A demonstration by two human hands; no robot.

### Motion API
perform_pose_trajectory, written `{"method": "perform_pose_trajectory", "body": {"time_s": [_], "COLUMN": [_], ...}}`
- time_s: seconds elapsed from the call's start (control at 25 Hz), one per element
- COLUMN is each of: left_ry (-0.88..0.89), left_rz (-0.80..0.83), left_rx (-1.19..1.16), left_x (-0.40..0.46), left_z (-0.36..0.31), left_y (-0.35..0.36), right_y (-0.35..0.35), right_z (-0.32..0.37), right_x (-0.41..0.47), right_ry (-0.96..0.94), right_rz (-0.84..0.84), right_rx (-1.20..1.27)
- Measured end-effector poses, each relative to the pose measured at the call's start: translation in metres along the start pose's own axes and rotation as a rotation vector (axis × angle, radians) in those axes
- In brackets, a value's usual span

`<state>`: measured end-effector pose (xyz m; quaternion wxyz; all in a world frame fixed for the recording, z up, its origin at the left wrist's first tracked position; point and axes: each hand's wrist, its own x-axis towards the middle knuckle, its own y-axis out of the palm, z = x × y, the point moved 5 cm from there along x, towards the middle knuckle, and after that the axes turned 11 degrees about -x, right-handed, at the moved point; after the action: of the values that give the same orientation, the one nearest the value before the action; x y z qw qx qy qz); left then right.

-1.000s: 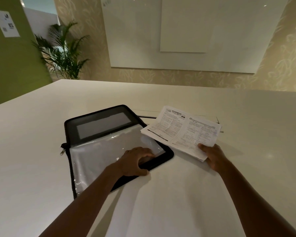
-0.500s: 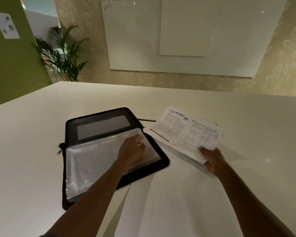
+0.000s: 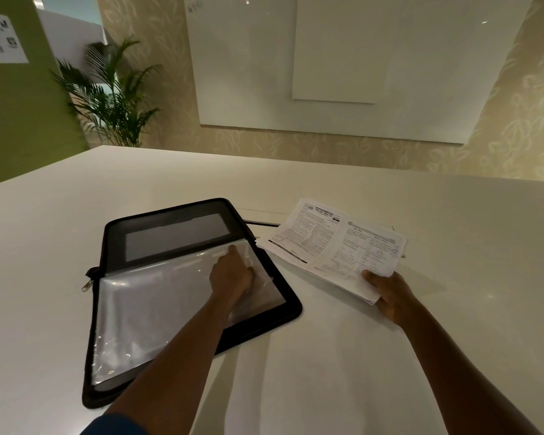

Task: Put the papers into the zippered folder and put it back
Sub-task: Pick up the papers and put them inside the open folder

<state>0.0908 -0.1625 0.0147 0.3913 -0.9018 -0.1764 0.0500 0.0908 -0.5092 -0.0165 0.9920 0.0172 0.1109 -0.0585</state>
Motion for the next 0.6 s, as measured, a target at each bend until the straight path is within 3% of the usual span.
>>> {"method": "perform_pose_trajectory", "body": {"time_s": [0.4, 0.6], "left_ry": [-0.072, -0.047], "left_rz": [-0.127, -0.135], "left_rx": [-0.209, -0.173], "left_x": [0.012, 0.012], "left_z": [0.006, 0.002], "left_y": [-0.015, -0.018], "right_y": [0.004, 0.007], "right_z": [0.017, 0.032], "right_x": [0.03, 0.041], "right_ry": [0.034, 0.039], "right_rz": [0.116, 0.246], "right_rx": [-0.155, -0.219]}}
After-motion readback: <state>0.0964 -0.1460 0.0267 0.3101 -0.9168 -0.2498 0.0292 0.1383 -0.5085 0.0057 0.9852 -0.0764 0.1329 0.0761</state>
